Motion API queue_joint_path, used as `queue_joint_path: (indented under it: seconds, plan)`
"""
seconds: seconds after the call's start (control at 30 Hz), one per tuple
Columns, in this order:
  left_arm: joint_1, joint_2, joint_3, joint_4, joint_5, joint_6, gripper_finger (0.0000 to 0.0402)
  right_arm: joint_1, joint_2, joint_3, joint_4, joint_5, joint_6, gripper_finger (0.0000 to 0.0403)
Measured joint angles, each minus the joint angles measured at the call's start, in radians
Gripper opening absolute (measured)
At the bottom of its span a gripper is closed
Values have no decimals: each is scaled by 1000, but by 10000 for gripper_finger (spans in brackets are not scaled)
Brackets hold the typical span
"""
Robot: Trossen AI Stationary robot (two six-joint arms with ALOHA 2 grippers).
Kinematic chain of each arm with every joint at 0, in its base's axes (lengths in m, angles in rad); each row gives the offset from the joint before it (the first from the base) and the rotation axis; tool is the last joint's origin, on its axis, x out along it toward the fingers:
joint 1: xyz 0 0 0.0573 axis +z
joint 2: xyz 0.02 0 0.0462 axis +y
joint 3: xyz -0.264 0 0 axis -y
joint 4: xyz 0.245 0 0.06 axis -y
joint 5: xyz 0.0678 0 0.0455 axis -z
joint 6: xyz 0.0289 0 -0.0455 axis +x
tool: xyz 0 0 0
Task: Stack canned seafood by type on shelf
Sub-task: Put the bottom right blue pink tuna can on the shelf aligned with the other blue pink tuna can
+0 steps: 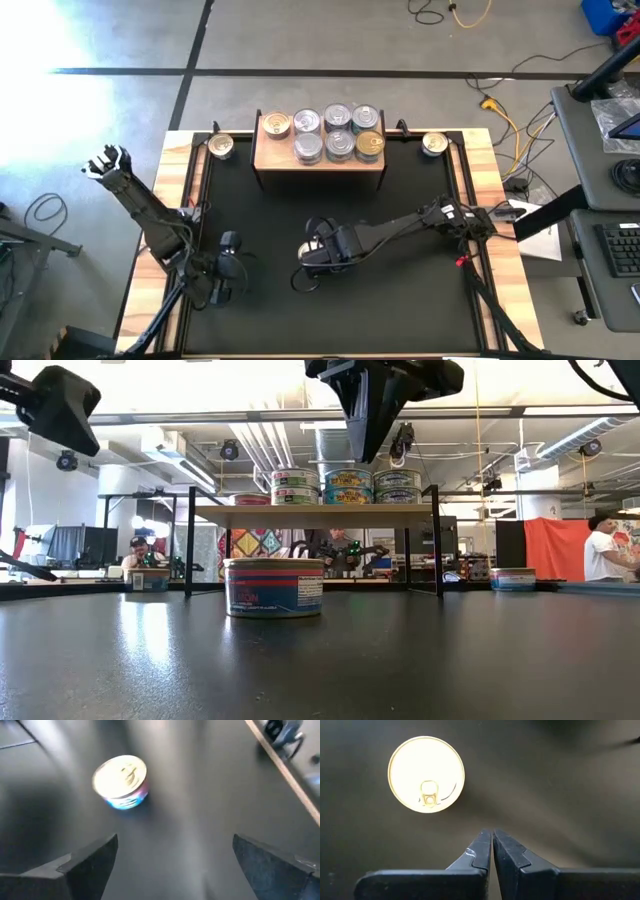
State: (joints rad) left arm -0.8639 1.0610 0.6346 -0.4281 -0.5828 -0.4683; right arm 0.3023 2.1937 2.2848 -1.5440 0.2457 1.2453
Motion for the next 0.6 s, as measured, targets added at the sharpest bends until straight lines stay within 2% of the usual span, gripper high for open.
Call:
queue_joint_path:
  seconds: [0.13,0.27,0.43,0.6]
  plan:
    - [16,15,26,-51,10,71,378,-5,0,0,0,1,-27,13]
    - [71,-4,19,-49,77,106,378,-8,0,0,0,7,-58,13]
    - [180,1,5,-29,234,84,396,0,0,0,1,10,-65,13]
    - [269,23,-27,73,404,153,399,18,0,0,1,8,-67,13]
